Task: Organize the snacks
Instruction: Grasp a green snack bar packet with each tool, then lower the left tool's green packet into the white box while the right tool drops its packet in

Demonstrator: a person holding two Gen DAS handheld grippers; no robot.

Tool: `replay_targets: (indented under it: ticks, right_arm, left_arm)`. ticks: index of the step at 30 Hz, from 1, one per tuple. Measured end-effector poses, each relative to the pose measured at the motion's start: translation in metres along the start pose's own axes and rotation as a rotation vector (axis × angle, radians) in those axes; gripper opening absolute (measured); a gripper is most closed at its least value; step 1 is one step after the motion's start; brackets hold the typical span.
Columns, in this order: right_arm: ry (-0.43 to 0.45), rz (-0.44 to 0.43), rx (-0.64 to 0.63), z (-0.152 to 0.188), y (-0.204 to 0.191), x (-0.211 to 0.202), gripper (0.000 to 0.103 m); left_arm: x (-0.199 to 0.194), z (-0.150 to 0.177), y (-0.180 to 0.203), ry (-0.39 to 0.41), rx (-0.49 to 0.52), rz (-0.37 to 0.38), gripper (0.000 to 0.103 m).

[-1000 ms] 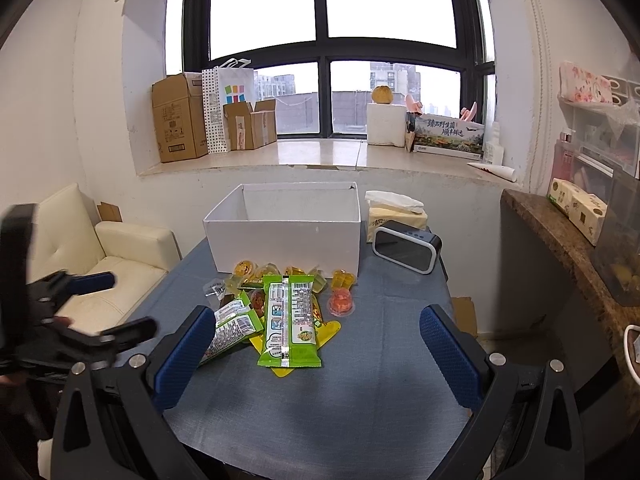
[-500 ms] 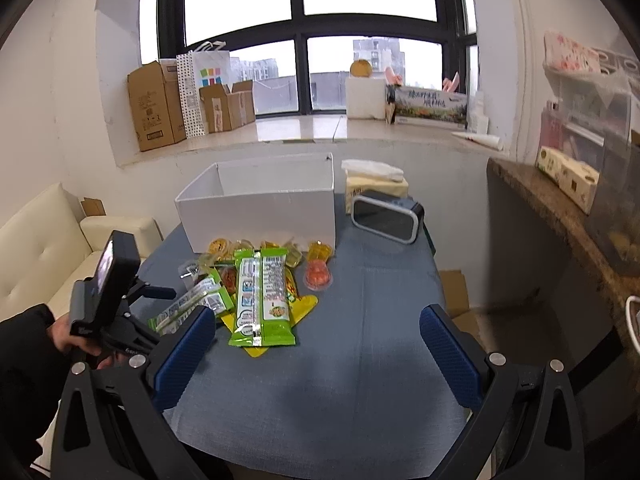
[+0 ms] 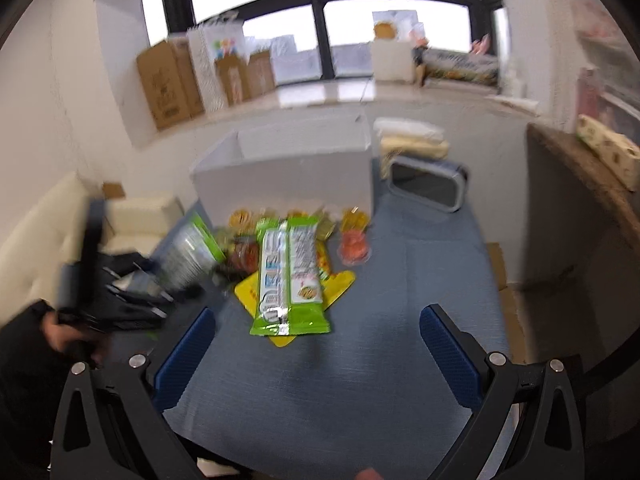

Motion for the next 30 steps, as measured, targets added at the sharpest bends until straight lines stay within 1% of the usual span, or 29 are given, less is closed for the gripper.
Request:
replay_targets:
  ticks: [2,4,6,8,11,13,15,16,17,18,19,20,21,22,24,27,30]
  right_arm:
    - [-0.035,-0.017,-0.03,-0.007,-0.005,0.027,0.103]
    - [-0.073,0.005,-0.055,-0.015,-0.009,0.054,0.103]
    - [-0.076,0.021,-0.058,-0.026,-0.011,0.078,0.103]
    - [-0.078,-0.001,-0.041,-0.037,-0.011,0.095,0.103]
    - [-0.112,-0.03,-0.035,-0.05,-0.018,0.119,0.103]
    - [-0.123,0.015,-0.042,-0.055,-0.019,0.13,0.103]
    - [-0.147,0.028,-0.045,-0.056,-0.022,0.14,0.103]
    - [-0.167,0.033,-0.048,-0.055,-0.023,0.146,0.1]
    - [-0.177,0.04,-0.053,-0.054,-0.024,0.149,0.095]
    - [-0.191,0.047,-0.059,-0.052,-0.025,0.153,0.077]
    - [-0.201,0.053,-0.062,-0.051,-0.026,0.156,0.072]
    - [-0.196,0.071,-0.067,-0.051,-0.026,0.155,0.071]
    - [-0.201,0.056,-0.068,-0.049,-0.027,0.154,0.07]
    - [-0.204,0.044,-0.066,-0.048,-0.026,0.153,0.066]
    - [-0.188,0.032,-0.057,-0.048,-0.023,0.144,0.066]
    - [-0.138,0.021,-0.039,-0.048,-0.014,0.117,0.066]
    - [-0.097,0.01,-0.004,-0.049,-0.003,0.092,0.066]
  left_arm:
    - [-0.022,0.008,-0.003,0.035,-0.045,-0.013,0.07]
    - [-0.043,0.017,-0.004,0.07,-0.096,-0.015,0.07]
    - [-0.062,0.028,-0.004,0.099,-0.133,-0.02,0.07]
    - [-0.078,0.04,-0.006,0.123,-0.167,-0.023,0.07]
    - [-0.098,0.055,-0.016,0.146,-0.219,-0.022,0.07]
    - [-0.105,0.06,-0.02,0.16,-0.231,-0.031,0.07]
    - [-0.108,0.062,-0.025,0.169,-0.242,-0.031,0.07]
    - [-0.106,0.06,-0.025,0.171,-0.246,-0.029,0.07]
    - [-0.106,0.06,-0.027,0.171,-0.25,-0.021,0.07]
    - [-0.104,0.061,-0.026,0.169,-0.252,-0.019,0.07]
    - [-0.102,0.061,-0.027,0.166,-0.257,-0.02,0.07]
    - [-0.099,0.061,-0.027,0.16,-0.259,-0.013,0.07]
    - [-0.095,0.058,-0.026,0.158,-0.258,-0.005,0.07]
    - [-0.093,0.057,-0.025,0.157,-0.255,0.0,0.07]
    - [-0.09,0.053,-0.023,0.154,-0.246,0.006,0.07]
    - [-0.083,0.039,-0.023,0.152,-0.236,0.027,0.07]
    - [-0.077,0.012,-0.024,0.161,-0.224,0.046,0.07]
Point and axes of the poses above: each gripper's, at about its wrist camera, not at the fingertips, and x roughly the way its jaws point, y to its right, z to its underside, the point moved 5 cm from there along x, roughly the way its jaws point, and after that the axes turned 13 degrees about -y, right-handed, at the moved point
